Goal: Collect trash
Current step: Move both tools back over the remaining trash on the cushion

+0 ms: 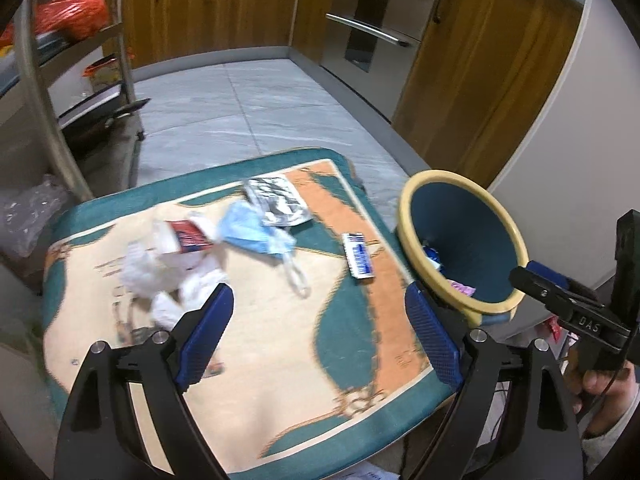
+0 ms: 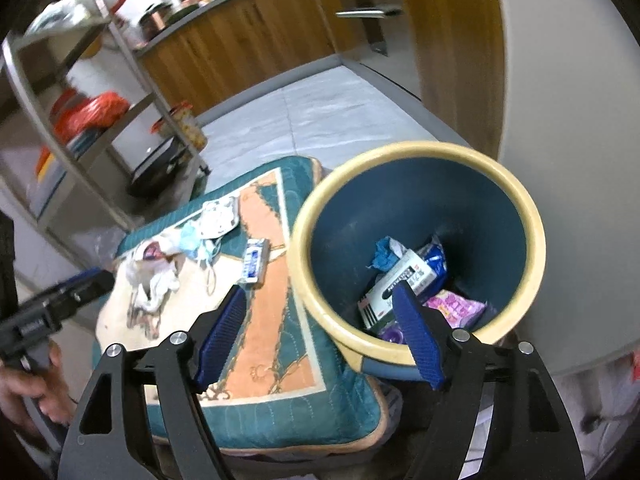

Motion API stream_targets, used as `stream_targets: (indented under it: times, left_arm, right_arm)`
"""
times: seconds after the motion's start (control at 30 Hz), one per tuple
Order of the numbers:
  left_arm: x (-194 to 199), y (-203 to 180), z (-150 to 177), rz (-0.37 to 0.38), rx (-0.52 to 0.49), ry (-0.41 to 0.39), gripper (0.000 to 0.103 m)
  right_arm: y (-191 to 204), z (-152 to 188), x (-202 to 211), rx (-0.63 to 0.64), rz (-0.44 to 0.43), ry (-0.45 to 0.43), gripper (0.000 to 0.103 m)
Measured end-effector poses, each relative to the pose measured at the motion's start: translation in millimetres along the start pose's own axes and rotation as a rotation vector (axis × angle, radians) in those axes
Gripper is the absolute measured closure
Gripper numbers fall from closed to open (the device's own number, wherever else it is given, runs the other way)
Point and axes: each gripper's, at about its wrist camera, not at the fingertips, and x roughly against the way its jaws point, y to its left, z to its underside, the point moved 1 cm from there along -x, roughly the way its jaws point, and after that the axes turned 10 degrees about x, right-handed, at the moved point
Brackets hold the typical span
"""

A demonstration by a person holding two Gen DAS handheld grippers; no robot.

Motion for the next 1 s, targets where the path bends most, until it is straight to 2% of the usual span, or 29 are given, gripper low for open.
stream_targets:
  times: [0.23, 0.4, 0.6, 0.77, 0.83, 1.0]
  left_arm:
    - [19, 42, -6, -0.077, -0.003, -0.004, 0.013]
    - [19, 77, -14, -0.126, 0.057, 0.011, 0.013]
    - [4, 108, -26, -0.134, 0.159, 0.027, 0.013]
    - [-15, 112, -39, -0.118, 0.184, 0.047, 0.014]
    - [-28, 115, -47, -0.107, 0.194, 0.061, 0.016]
    - [-64, 132, -62, -0.051, 0.299, 0.121, 0.041]
  right_arm:
    - [24, -13, -1, 0.103, -0.019, 0.021, 0.025]
    - [42, -31, -5, 0.199, -0.033, 0.038, 0.025]
    - [59, -57, -25, 0.255, -0.066, 0.066, 0.025]
    - [81, -77, -53, 0.270, -0.115, 0.099, 0.025]
    - [91, -84, -69, 0.281, -0.125, 0.115, 0.025]
    - [110, -94, -103, 0.290, -0.144, 0.151, 0.025]
